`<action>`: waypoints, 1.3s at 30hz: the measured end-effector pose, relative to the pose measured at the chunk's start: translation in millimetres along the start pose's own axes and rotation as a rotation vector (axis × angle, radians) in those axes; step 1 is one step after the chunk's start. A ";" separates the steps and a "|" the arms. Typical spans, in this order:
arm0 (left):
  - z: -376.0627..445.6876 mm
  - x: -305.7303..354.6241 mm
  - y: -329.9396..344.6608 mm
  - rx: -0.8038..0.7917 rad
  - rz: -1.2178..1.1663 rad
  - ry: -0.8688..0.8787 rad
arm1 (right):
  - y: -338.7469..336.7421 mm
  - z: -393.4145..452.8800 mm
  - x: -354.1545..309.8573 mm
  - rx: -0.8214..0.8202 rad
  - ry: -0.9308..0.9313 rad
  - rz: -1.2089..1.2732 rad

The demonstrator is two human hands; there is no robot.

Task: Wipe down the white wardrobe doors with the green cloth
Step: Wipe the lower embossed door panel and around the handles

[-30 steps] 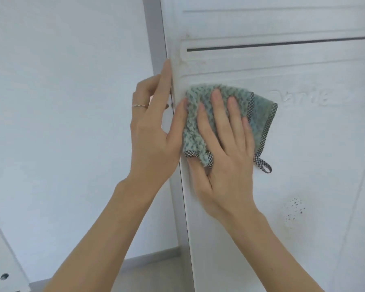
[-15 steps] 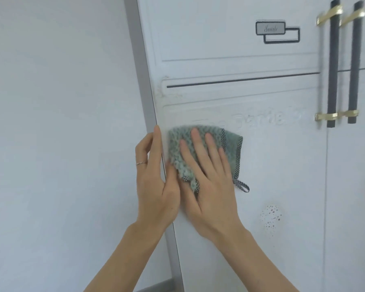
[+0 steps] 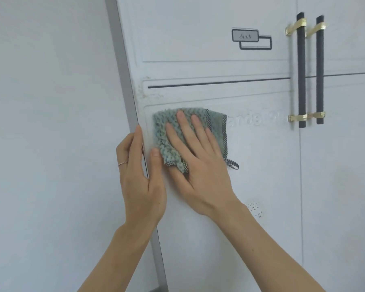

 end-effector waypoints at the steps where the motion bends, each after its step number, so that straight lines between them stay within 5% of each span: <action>1: -0.5 -0.2 0.8 0.002 0.016 0.007 | -3.1 -3.5 10.9 -0.003 -0.014 -0.030; 8: -3.2 8.2 14.7 0.060 0.071 -0.094 | -32.8 3.8 101.8 0.030 0.111 -0.063; 14: -6.9 11.4 25.2 0.117 0.183 -0.079 | -19.6 3.6 69.6 0.092 0.260 0.122; 23: -8.2 9.0 27.0 0.159 0.312 -0.047 | -18.2 16.4 70.1 -0.021 -0.149 0.003; 31: -10.2 4.7 35.6 0.166 0.387 -0.009 | -46.8 21.1 166.2 0.203 0.427 0.133; 39: -7.7 5.5 32.7 0.144 0.403 0.003 | -21.6 20.0 80.9 0.081 0.162 0.057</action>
Point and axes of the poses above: each hand's wrist, its own z-axis towards the middle knuckle, its own y-axis out of the palm, x = y × z, the point moved 1 cm from there along z, towards the middle knuckle, and after that the axes turned 10 degrees about y, right-handed, at the moved point
